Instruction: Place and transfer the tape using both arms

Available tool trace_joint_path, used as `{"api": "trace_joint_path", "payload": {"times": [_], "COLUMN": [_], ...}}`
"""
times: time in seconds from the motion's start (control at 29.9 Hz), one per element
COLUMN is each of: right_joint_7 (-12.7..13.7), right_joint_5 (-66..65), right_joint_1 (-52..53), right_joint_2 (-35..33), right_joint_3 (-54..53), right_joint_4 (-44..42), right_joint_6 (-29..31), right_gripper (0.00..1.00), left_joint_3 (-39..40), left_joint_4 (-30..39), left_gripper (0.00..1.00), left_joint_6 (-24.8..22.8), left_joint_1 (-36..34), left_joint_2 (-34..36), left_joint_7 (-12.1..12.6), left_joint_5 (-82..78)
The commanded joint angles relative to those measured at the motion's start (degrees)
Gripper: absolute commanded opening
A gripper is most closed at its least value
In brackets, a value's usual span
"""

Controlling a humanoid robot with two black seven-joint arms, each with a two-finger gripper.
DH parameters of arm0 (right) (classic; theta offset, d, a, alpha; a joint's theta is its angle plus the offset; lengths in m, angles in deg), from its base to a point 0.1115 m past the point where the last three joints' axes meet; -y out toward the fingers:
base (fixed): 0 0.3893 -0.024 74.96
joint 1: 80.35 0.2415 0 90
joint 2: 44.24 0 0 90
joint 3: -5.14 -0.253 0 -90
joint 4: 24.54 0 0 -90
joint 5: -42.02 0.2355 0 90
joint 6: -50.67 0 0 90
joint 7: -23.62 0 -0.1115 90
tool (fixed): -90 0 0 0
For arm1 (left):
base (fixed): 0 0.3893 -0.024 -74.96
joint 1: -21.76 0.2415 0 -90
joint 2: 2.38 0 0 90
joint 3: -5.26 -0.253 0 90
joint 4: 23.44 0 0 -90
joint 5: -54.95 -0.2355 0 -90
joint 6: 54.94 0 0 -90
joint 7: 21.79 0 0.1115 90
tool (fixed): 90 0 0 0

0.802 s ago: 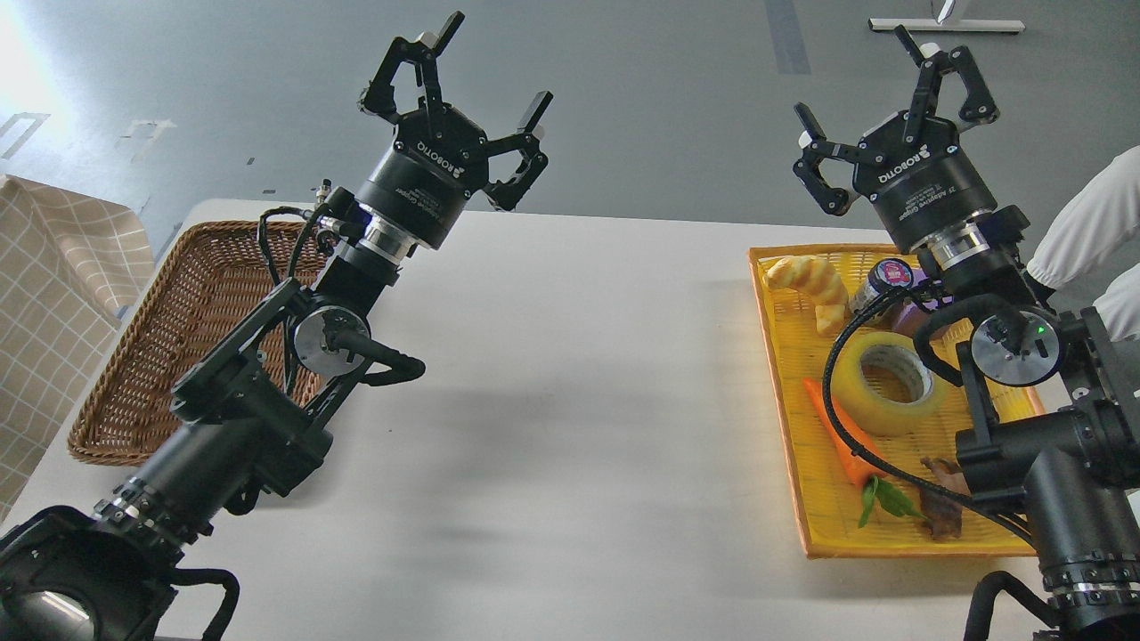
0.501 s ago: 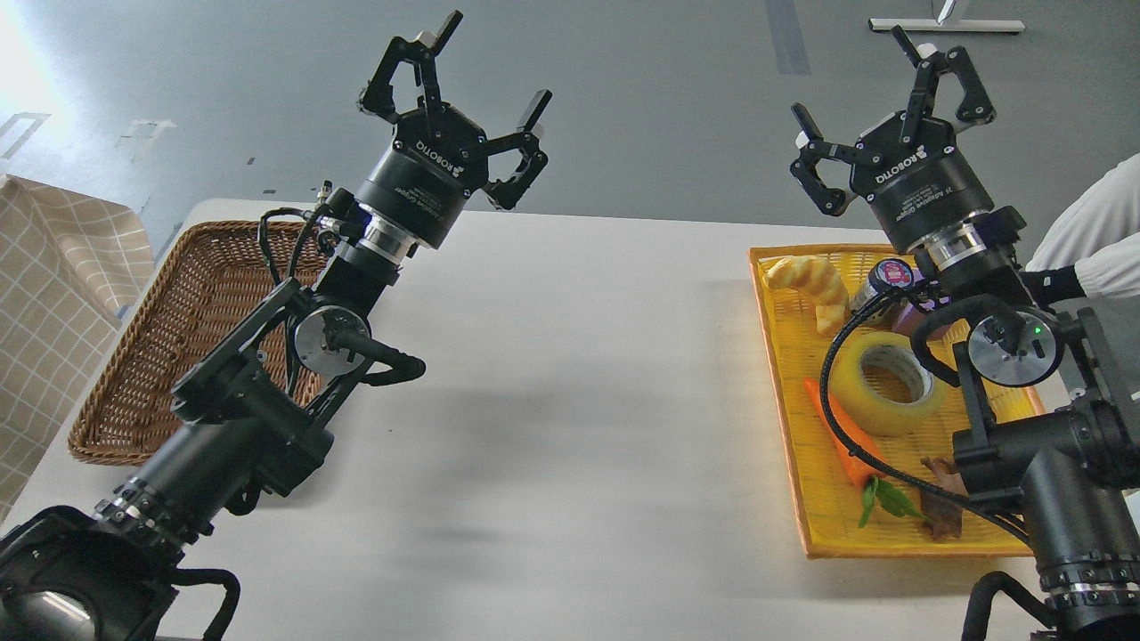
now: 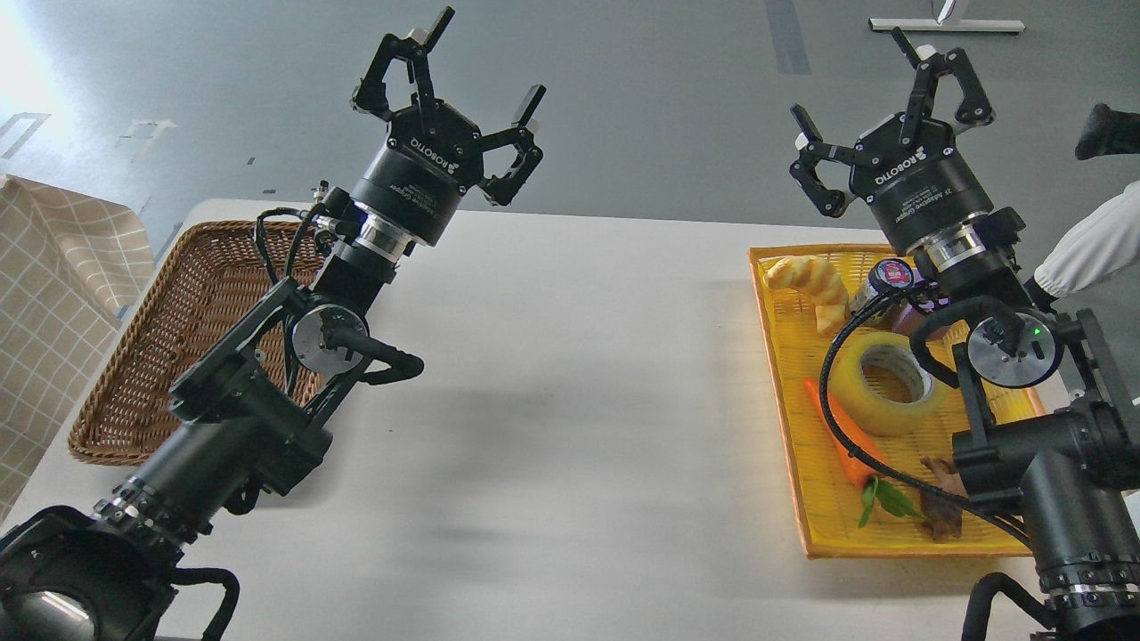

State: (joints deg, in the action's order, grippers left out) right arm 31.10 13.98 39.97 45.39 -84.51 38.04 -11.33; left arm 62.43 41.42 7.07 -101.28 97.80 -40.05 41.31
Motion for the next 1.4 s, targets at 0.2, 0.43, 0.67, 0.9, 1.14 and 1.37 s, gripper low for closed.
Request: {"api": "trace_joint_path", "payload": {"times": [0.2, 0.43, 0.67, 0.9, 1.14, 1.37], "right_joint_7": [0.0, 0.0, -0.1, 0.0, 0.0, 0.0], "right_joint_5": [0.0, 0.0, 0.0, 0.0, 0.0, 0.0], "right_joint_1": [0.0, 0.0, -0.1, -0.1, -0.4, -0.4], "right_joint_2": [0.0, 0.0, -0.1, -0.1, 0.0, 0.0], "right_joint_3": [0.0, 0.0, 0.0, 0.0, 0.0, 0.0], "right_joint_4": [0.0, -0.1, -0.1, -0.1, -0.1, -0.1], "right_joint_6": [0.0, 0.0, 0.0, 0.0, 0.0, 0.0], "right_gripper": [1.00, 1.00, 1.00, 1.00, 1.00, 1.00], "left_joint_3": [-0.1, -0.2, -0.1, -0.1, -0.1, -0.1], "left_joint_4": [0.0, 0.0, 0.0, 0.0, 0.0, 0.0], "left_gripper": [0.98, 0.98, 0.98, 0.98, 0.98, 0.98], "left_joint_6": [0.0, 0.0, 0.0, 0.0, 0.0, 0.0], "left_joint_1": [0.0, 0.0, 0.0, 0.0, 0.0, 0.0], "left_joint_2": [0.0, 0.0, -0.1, -0.1, 0.0, 0.0], "left_joint_7": [-0.2, -0.2, -0.2, -0.2, -0.2, -0.2], "left_joint_5": [-0.1, -0.1, -0.1, -0.1, -0.1, -0.1]}}
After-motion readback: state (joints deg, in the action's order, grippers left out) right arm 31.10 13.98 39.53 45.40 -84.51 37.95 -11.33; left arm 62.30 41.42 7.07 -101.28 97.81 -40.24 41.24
